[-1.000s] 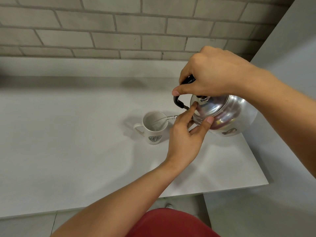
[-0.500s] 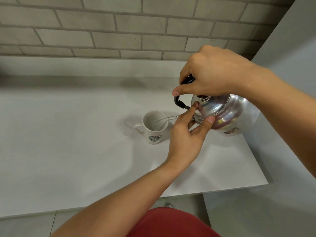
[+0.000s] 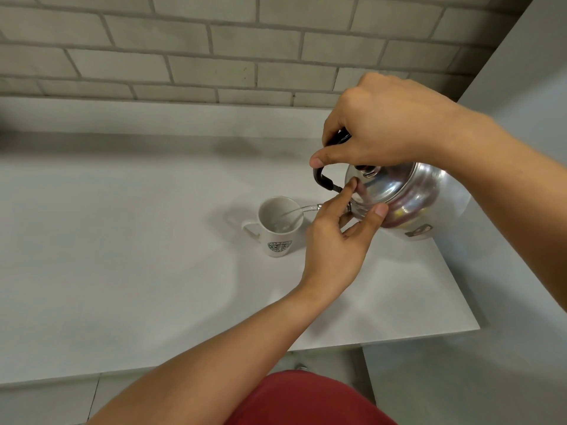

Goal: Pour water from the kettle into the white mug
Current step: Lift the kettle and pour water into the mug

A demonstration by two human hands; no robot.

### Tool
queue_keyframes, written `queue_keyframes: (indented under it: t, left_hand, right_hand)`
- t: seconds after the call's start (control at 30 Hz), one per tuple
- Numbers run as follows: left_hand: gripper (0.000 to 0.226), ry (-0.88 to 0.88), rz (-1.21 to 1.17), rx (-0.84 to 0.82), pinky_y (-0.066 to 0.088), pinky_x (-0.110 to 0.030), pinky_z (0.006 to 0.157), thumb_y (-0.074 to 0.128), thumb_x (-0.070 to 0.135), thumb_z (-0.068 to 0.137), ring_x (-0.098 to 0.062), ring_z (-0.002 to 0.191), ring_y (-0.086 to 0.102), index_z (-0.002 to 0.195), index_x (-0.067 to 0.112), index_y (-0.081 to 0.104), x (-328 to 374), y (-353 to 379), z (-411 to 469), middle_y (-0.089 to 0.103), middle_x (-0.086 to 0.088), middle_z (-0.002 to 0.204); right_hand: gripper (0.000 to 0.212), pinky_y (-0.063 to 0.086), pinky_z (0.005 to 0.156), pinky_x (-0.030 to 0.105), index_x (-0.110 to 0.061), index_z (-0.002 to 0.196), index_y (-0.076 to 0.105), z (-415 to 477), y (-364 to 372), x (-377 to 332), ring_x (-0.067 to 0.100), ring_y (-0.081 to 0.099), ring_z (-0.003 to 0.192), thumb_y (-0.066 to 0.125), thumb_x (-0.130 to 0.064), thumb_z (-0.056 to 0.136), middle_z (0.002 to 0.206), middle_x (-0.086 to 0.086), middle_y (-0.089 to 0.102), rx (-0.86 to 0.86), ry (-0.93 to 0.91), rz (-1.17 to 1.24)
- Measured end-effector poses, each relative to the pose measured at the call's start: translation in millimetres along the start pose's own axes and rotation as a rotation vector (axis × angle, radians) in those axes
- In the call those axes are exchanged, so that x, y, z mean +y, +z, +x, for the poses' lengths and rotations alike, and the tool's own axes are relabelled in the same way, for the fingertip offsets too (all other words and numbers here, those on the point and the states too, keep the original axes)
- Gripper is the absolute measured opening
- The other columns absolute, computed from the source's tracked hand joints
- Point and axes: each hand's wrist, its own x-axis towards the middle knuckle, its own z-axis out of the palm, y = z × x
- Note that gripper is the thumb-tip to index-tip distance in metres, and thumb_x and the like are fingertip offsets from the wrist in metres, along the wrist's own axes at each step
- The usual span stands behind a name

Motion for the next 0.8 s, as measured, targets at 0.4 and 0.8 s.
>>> queue_keyframes:
  t: [0.4, 0.8]
  left_hand:
    - [0.061, -0.016, -0.048, 0.012, 0.051, -0.004, 0.094, 0.076, 0.033, 0.097, -0.011, 0.127, 0.068, 0.153, 0.023, 0.054, 3.9, 3.2, -4.3, 0.067, 0.003, 0.142]
    - [0.062, -0.02, -0.028, 0.017, 0.049, -0.001, 0.089, 0.076, 0.034, 0.098, -0.011, 0.126, 0.068, 0.154, 0.024, 0.053, 8.6, 2.9, -4.9, 0.069, 0.003, 0.141]
  right_hand:
    - [0.046, 0.033, 0.051, 0.027, -0.027, 0.092, 0.082, -1.5, -2.7, -2.0, 0.011, 0.056, 0.064, 0.065, -0.069, 0.087, 0.066, -0.007, 0.067, 0.003, -0.01, -0.012]
    - [0.046, 0.038, 0.055, 0.031, -0.028, 0.092, 0.081, 0.3, -3.9, -2.5, 0.027, 0.063, 0.074, 0.066, -0.071, 0.085, 0.072, -0.001, 0.072, 0.026, -0.024, -0.058]
